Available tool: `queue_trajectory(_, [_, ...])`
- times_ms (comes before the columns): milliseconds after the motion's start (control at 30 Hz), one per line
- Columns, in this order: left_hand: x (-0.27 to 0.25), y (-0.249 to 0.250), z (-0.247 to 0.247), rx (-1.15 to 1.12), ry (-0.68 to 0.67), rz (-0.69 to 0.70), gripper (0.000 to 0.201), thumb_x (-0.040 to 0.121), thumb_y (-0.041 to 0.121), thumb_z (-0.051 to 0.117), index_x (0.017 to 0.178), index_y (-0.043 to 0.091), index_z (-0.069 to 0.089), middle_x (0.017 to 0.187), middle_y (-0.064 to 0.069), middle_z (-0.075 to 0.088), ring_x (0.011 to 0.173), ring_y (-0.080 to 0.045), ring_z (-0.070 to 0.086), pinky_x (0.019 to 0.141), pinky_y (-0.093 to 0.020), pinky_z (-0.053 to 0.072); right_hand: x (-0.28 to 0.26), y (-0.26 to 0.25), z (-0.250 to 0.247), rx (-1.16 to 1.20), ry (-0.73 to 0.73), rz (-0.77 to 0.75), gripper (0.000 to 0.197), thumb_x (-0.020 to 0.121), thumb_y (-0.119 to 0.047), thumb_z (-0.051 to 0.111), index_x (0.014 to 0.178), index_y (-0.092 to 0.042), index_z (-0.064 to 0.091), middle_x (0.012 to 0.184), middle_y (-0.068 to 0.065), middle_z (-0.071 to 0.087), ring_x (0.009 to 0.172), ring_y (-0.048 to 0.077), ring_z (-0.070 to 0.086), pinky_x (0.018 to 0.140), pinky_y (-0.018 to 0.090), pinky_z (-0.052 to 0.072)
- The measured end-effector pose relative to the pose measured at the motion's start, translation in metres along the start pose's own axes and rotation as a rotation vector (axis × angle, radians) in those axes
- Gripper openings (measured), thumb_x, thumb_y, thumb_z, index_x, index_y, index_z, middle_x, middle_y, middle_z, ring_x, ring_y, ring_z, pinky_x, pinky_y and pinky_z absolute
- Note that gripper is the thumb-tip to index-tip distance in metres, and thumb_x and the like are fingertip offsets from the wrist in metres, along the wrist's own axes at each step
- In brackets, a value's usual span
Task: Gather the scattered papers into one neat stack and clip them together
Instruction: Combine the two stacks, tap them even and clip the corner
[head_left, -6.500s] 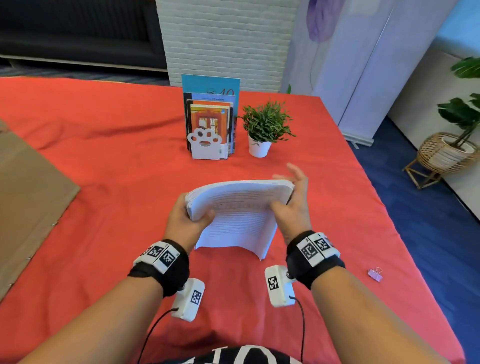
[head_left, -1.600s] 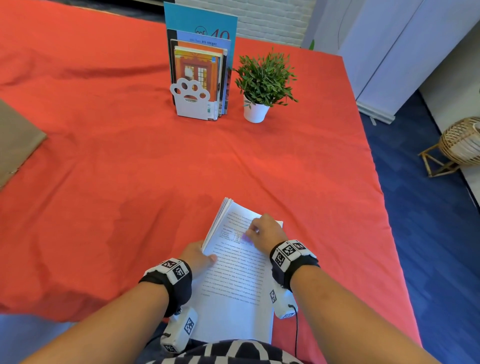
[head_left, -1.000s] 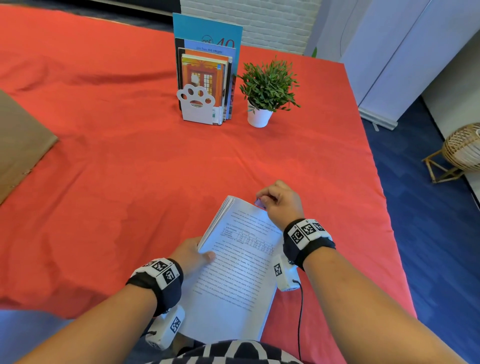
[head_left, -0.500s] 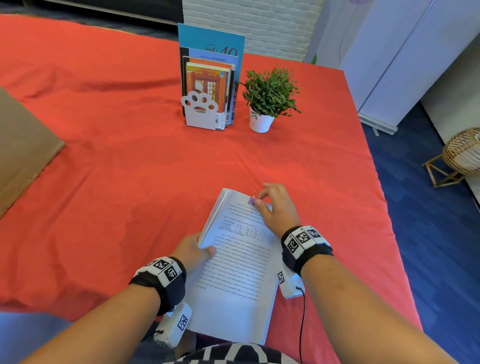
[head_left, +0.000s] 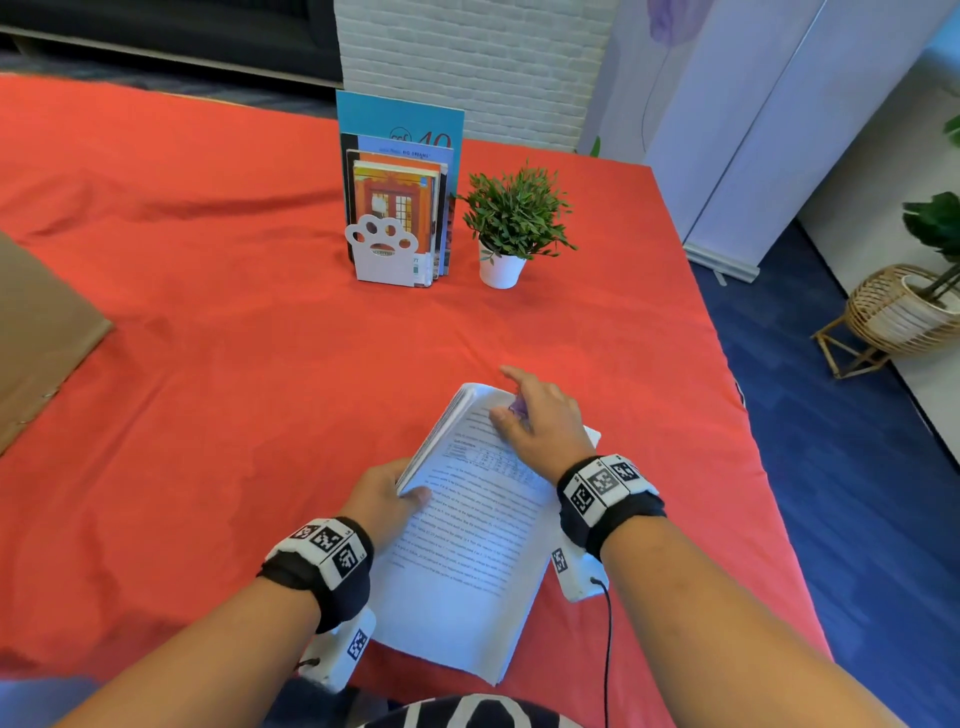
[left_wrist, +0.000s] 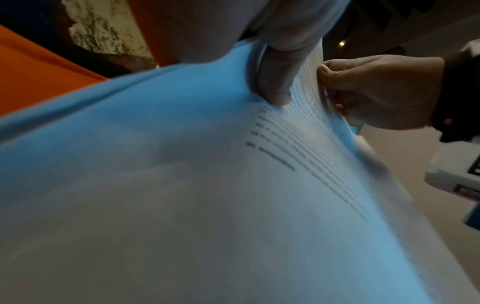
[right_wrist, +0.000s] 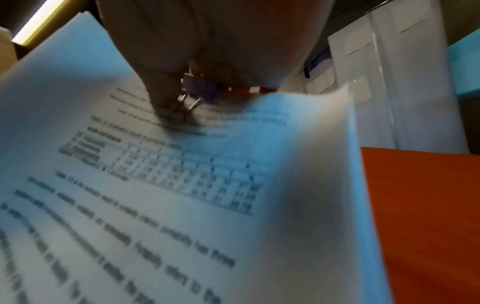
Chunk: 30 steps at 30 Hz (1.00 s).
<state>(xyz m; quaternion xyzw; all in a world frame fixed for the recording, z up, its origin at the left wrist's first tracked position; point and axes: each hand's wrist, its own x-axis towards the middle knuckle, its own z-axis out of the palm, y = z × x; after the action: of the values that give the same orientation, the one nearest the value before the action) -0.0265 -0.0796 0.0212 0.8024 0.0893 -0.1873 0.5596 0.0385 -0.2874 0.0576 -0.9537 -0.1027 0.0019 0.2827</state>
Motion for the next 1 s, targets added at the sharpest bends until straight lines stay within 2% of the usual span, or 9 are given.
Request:
queue_trajectory(133, [0.005,0.006,-0.013,-0.103,0.121,-0.005,0.021,0.089,0.005,0.059,0.088,0.026,0.062,0.083,0.007,0.067,0.082,-0.021,0.064,0.073,-0.027,0.049,-0.001,-0.002,0.004,-0.070,0.131,0.094,0.069,0.090,-0.041,0.052,0.149,-0.031,0.018,0.151,-0.004,0.034,0.144,0.020,0.018,0.118,0.050,0.010])
queue_trajectory(233, [0.016,0.010,-0.028,-0.240,0.243,-0.027,0.015,0.086,0.002,0.061,0.093,0.014,0.065,0.089,-0.004,0.068,0.086,-0.025,0.064,0.087,-0.036,0.050,-0.004,0.001,0.018,0.138,0.121,0.192,0.080,0.092,-0.029,0.052,0.152,-0.020,-0.001,0.161,0.002,0.009,0.148,0.021,0.008,0.120,0.048,0.011])
queue_trajectory(333, [0.032,0.011,-0.042,-0.399,0.370,-0.056,0.030,0.082,0.007,0.066,0.112,0.007,0.064,0.107,-0.013,0.069,0.098,-0.030,0.066,0.097,-0.048,0.049,-0.015,-0.005,0.025,0.535,-0.105,0.266,0.079,0.096,-0.023,0.047,0.151,-0.021,-0.010,0.147,-0.001,0.032,0.135,0.016,0.036,0.116,0.039,0.026])
queue_trajectory(400, [0.041,0.012,-0.047,-0.488,0.445,-0.069,0.035,0.086,0.017,0.064,0.120,0.009,0.060,0.112,-0.012,0.067,0.102,-0.031,0.065,0.097,-0.048,0.048,-0.021,-0.006,0.026,0.505,-0.196,0.302,0.061,0.097,-0.023,0.045,0.150,-0.021,0.014,0.133,-0.006,0.044,0.121,0.013,0.046,0.112,0.036,0.032])
queue_trajectory(500, [0.038,0.015,-0.046,-0.611,0.362,-0.032,0.034,0.092,0.027,0.055,0.125,0.015,0.056,0.113,-0.006,0.068,0.101,-0.029,0.066,0.093,-0.047,0.050,-0.018,0.000,0.032,0.486,-0.120,0.414,0.033,0.095,-0.019,0.046,0.127,-0.012,0.050,0.124,0.011,0.060,0.114,0.029,0.057,0.101,0.042,0.044])
queue_trajectory(633, [0.027,0.000,-0.022,-0.489,0.120,0.022,0.057,0.074,0.013,0.072,0.127,0.013,0.052,0.121,-0.012,0.066,0.108,-0.028,0.065,0.095,-0.048,0.050,-0.008,0.001,0.030,0.549,0.063,0.474,0.030,0.091,-0.011,0.047,0.119,-0.008,0.057,0.116,0.015,0.064,0.108,0.032,0.060,0.096,0.042,0.048])
queue_trajectory(800, [0.031,-0.003,-0.025,-0.209,0.239,0.060,0.057,0.072,0.008,0.063,0.126,0.015,0.050,0.121,-0.007,0.064,0.111,-0.026,0.061,0.103,-0.043,0.045,-0.006,-0.002,0.031,0.809,0.114,0.503,0.012,0.090,-0.015,0.054,0.095,-0.022,0.063,0.106,0.010,0.068,0.096,0.030,0.065,0.091,0.046,0.052])
queue_trajectory(900, [0.035,0.006,-0.032,-0.164,0.374,0.048,0.047,0.081,-0.001,0.060,0.126,0.009,0.051,0.120,-0.011,0.064,0.106,-0.026,0.061,0.095,-0.034,0.046,-0.012,-0.013,0.040,1.172,0.029,0.577,0.011,0.095,-0.014,0.051,0.101,-0.020,0.059,0.094,0.011,0.068,0.071,0.025,0.070,0.062,0.039,0.060])
queue_trajectory(1000, [0.035,0.008,-0.028,-0.332,0.310,0.011,0.043,0.084,0.005,0.060,0.126,0.012,0.048,0.122,-0.013,0.062,0.099,-0.033,0.064,0.082,-0.044,0.055,-0.016,-0.025,0.048,1.252,-0.053,0.584,0.019,0.098,-0.012,0.045,0.116,-0.014,0.051,0.093,0.010,0.067,0.056,0.019,0.072,0.042,0.023,0.055])
